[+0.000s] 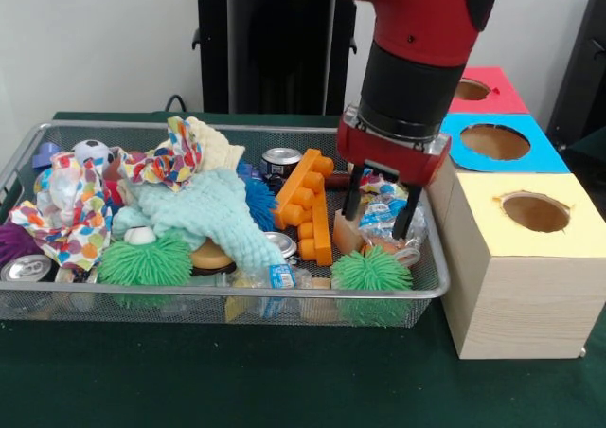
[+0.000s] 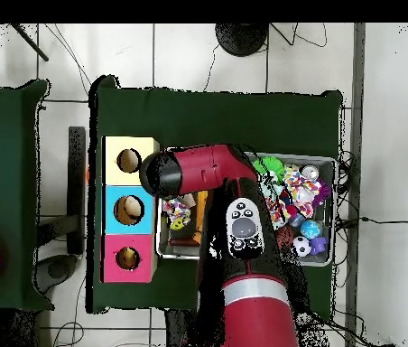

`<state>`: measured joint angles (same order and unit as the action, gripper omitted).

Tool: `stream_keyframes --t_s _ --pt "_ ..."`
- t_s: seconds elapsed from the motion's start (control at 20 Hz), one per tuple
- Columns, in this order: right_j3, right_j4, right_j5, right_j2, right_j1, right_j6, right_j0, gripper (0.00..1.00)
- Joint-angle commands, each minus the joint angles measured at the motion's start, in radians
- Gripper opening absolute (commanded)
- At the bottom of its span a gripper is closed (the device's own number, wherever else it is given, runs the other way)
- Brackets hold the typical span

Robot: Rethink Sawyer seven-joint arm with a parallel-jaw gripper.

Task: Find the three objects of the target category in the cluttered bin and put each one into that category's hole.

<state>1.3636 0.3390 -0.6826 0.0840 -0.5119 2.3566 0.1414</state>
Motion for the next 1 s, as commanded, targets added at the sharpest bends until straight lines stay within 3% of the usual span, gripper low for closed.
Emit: stream_keyframes --t_s 0.05,0.55,0.8,1.0 --pt "0.004 0.086 0.116 0.076 0.092 -0.097 -0.008 1.00" --pt "0.019 0.100 0.284 0.023 0.184 0.040 -0.076 1.00" --pt "-0.001 0.118 0.347 0.008 0.226 0.028 -0.092 1.00" --pt "-0.044 0.158 0.391 -0.047 0.264 0.025 -0.134 1.00"
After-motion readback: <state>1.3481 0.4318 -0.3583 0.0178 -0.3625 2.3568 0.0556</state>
